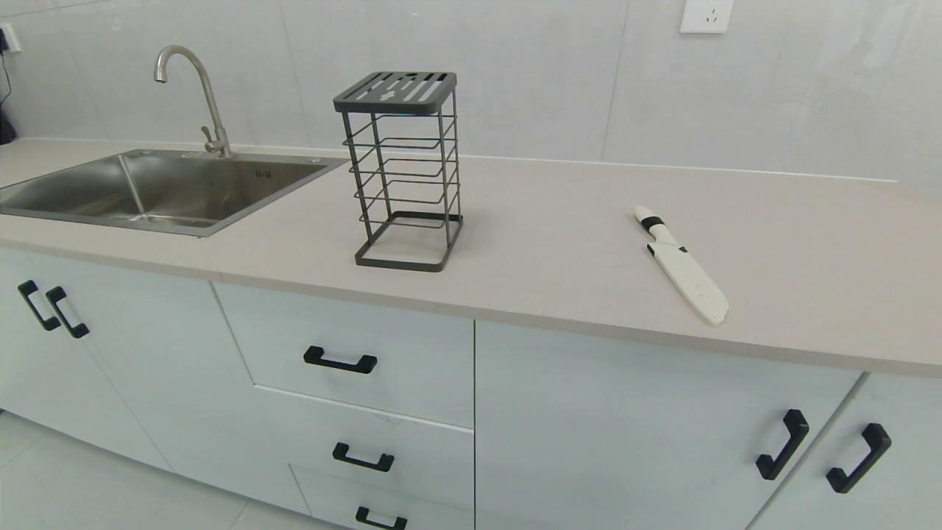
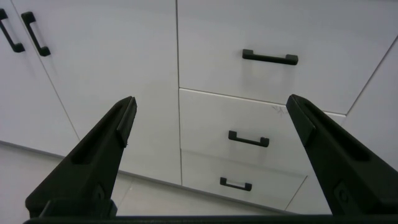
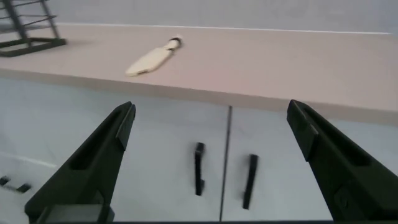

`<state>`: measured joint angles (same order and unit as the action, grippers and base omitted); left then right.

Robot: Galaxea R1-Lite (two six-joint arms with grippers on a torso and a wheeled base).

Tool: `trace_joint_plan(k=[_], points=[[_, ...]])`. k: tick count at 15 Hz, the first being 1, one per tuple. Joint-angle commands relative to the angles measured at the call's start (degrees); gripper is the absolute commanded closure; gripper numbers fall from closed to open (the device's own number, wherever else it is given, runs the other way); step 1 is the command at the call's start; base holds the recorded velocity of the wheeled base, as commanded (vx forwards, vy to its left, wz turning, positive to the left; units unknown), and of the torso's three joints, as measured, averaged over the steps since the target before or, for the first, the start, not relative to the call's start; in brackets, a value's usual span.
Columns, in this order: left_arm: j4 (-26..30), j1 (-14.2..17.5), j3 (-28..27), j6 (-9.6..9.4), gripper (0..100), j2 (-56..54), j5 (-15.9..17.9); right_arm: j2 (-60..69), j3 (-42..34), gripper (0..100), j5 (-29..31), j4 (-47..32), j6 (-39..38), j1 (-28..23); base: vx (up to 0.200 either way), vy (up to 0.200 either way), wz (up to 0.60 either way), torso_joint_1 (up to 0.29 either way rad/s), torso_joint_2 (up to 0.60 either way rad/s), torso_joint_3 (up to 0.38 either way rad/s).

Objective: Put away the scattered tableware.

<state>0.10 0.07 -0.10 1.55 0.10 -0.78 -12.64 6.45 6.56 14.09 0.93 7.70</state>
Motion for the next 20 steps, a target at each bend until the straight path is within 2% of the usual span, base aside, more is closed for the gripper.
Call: trace_joint_plan(k=[1, 2, 4, 6, 10, 16, 20], points=[[-0.01, 0.01, 0.01, 0.03, 0, 0.08, -0.01, 10.00, -4.08, 0, -0.58, -2.14, -0.49, -6.74, 0.000, 0.000, 0.00, 0.000, 0.00, 0.000], [-0.01, 0.01, 0.01, -0.05, 0, 0.08, 0.08, 11.59, -6.45, 0, -1.46, -2.58, -0.05, -7.18, 0.000, 0.000, 0.00, 0.000, 0.00, 0.000], [-0.01, 0.01, 0.01, 0.03, 0, 0.08, -0.01, 12.64, -6.45, 0, -1.72, -9.35, -0.75, -7.62, 0.000, 0.000, 0.00, 0.000, 0.00, 0.000], [0.08, 0.01, 0.01, -1.02, 0, 0.08, 0.16, 12.64, -6.45, 0, -2.43, -13.65, -1.45, -7.62, 0.000, 0.000, 0.00, 0.000, 0.00, 0.000], [0.08, 0.01, 0.01, -0.76, 0, 0.08, 0.25, 12.64, -6.45, 0, -2.69, -14.09, -1.01, -7.62, 0.000, 0.000, 0.00, 0.000, 0.00, 0.000], [0.08, 0.01, 0.01, -0.23, 0, 0.08, 0.16, 12.64, -6.45, 0, -2.78, -14.00, -2.07, -7.62, 0.000, 0.000, -0.60, 0.006, 0.00, 0.001], [0.08, 0.01, 0.01, -0.05, 0, 0.08, 0.25, 12.64, -6.45, 0, -2.78, -14.00, -1.19, -7.62, 0.000, 0.000, 0.00, 0.000, 0.00, 0.000]])
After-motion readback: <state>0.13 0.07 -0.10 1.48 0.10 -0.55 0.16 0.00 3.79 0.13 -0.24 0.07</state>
